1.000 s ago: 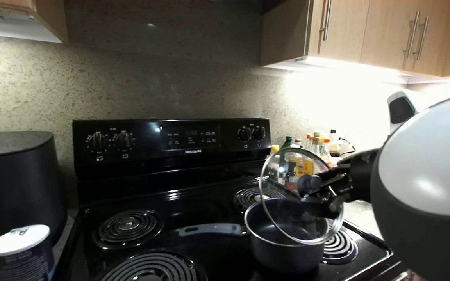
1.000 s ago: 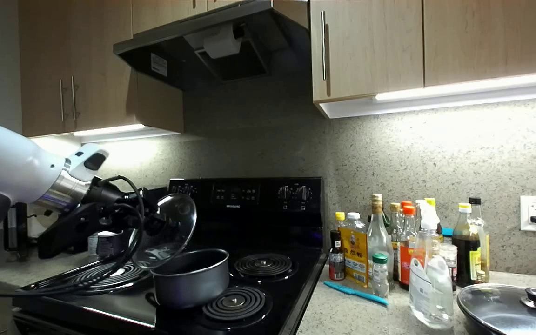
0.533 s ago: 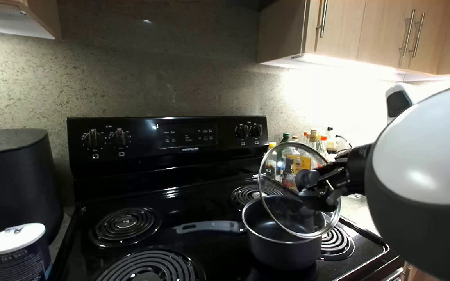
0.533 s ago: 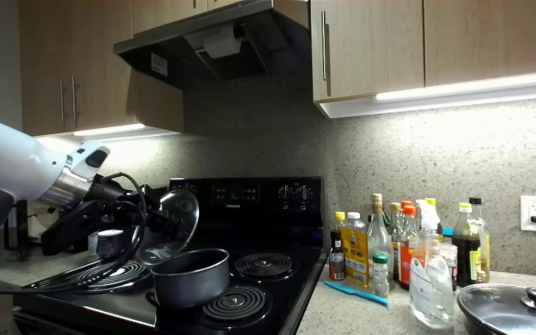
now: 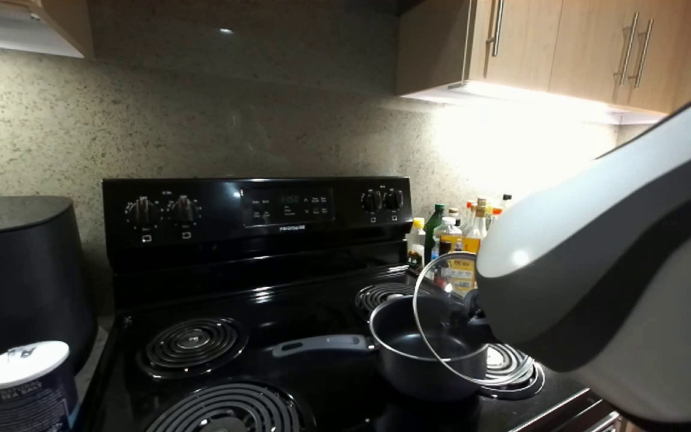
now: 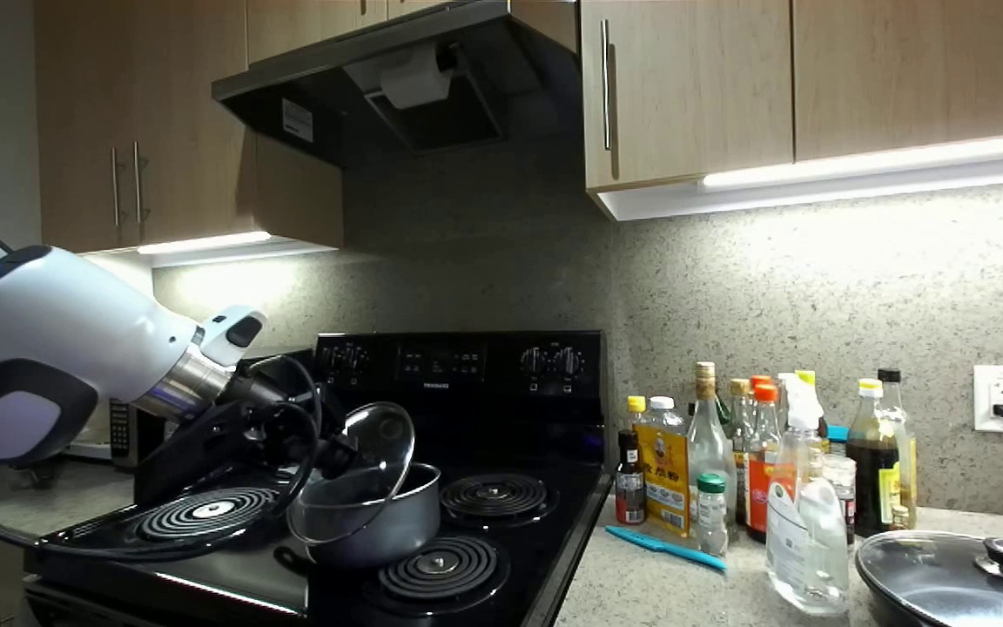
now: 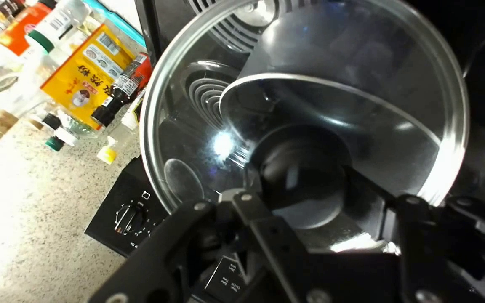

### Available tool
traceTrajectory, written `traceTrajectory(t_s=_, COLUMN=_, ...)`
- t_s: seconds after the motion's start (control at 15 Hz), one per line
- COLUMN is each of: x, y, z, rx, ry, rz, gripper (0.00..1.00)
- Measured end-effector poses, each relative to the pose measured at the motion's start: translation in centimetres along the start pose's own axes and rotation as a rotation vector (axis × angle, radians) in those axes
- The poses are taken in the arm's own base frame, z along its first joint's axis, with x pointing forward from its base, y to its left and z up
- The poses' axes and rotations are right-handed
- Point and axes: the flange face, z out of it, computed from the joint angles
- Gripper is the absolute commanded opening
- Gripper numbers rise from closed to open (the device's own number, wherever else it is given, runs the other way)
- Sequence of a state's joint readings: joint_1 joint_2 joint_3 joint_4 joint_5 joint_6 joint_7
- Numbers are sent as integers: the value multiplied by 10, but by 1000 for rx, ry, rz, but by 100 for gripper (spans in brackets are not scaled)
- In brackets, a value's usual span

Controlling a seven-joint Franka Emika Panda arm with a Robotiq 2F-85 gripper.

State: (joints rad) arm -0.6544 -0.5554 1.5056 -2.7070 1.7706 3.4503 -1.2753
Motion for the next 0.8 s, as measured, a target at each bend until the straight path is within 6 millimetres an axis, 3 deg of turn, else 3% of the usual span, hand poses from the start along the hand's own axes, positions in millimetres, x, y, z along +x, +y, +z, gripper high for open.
traceTrajectory(t_s=0.27, x=9, y=-12, z=-11, rx=31, ry=32, rz=-11, gripper=23)
traceTrajectory(t_s=0.6, x=27, y=-40, z=-48, rx=91, ry=130, rz=50, gripper=23)
traceTrajectory(t_s=0.8, x=44, y=-47, z=-66, rx=84, ry=196, rz=116, gripper=23)
